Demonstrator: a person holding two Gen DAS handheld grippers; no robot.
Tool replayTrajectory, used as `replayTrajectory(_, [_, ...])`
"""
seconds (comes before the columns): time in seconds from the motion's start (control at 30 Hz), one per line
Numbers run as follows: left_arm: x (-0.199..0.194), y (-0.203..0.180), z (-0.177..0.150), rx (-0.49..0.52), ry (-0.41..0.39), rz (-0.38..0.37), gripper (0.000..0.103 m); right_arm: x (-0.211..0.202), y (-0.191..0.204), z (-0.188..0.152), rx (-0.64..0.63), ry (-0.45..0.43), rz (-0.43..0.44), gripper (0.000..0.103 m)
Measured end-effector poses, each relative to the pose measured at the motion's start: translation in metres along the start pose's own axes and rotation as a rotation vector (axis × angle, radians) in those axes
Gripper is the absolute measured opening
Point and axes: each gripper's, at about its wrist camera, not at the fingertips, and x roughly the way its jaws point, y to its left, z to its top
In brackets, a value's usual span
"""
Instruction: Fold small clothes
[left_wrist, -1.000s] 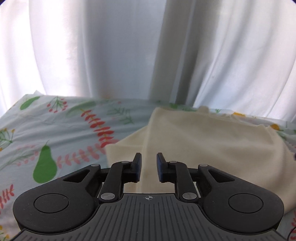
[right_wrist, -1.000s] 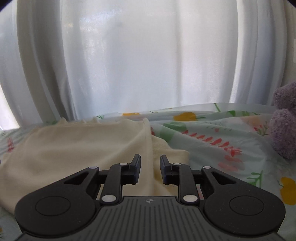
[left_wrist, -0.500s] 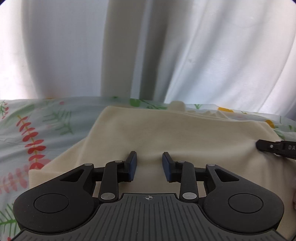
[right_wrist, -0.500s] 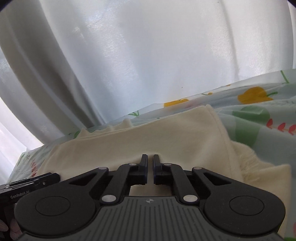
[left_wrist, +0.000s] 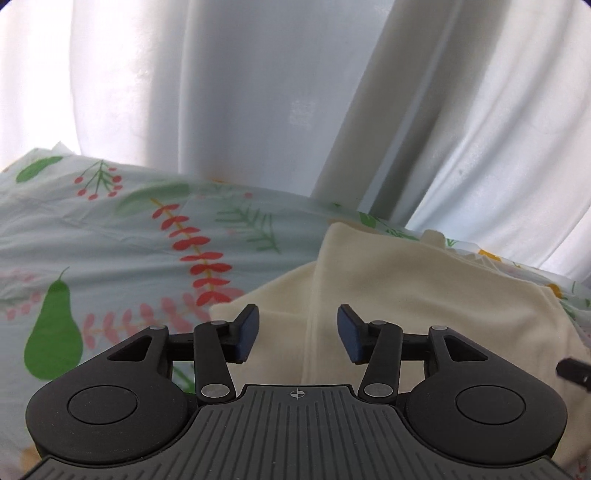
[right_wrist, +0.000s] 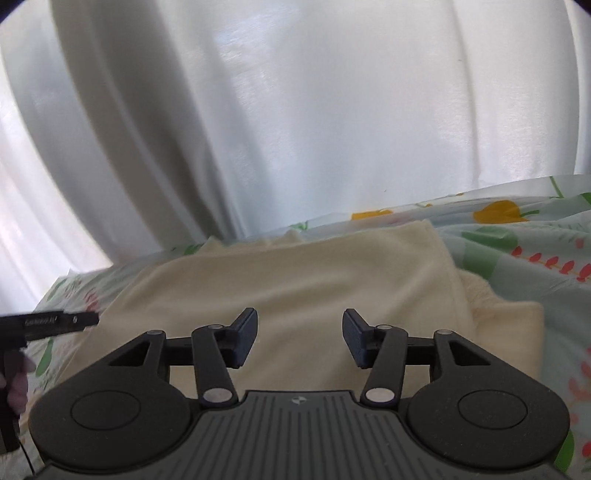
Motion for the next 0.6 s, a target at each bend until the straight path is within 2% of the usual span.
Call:
replayTrajectory(0.07, [-0.007, 0.016, -0.006, -0.061, 0.057, -0.045, 0.059, -0.009, 0.009, -0.017, -0.037, 0.030, -0.020, 0.050])
replayTrajectory(0.13, [-0.010, 0.025, -0.011, -0.094, 0.120, -0.098, 0.060, -0.021, 0.017, -0.031, -0.086, 0.029, -0.091, 0.046])
replayTrajectory(0.2, [-0.015, 0.030, -0.017, -0.102, 0.149, -0.114, 0.061, -0.030, 0.023, -0.039, -0.112, 0.049, -0.142, 0.042])
replayTrajectory(0.3, [-0.017, 0.033, -0.024, -0.107, 0.177, -0.159, 0.061, -0.042, 0.028, -0.044, -0.093, 0.073, -0.116, 0.032])
replayTrajectory(0.37, [-0.013, 0.035, -0.026, -0.141, 0.197, -0.199, 0.061, -0.047, 0.034, -0.046, -0.106, 0.069, -0.110, 0.029])
replayTrajectory(0.43, [-0.011, 0.038, -0.028, -0.188, 0.190, -0.202, 0.059, -0.047, 0.043, -0.048, -0.111, 0.072, -0.098, 0.026])
replayTrajectory(0.5, [-0.010, 0.040, -0.027, -0.214, 0.181, -0.203, 0.050, -0.043, 0.050, -0.048, -0.099, 0.079, -0.084, 0.024])
replayTrajectory(0.53, [-0.009, 0.040, -0.027, -0.220, 0.175, -0.191, 0.039, -0.041, 0.054, -0.048, -0.091, 0.084, -0.076, 0.024])
replayTrajectory(0.6, [-0.006, 0.043, -0.027, -0.233, 0.178, -0.188, 0.031, -0.038, 0.062, -0.049, -0.082, 0.093, -0.066, 0.023])
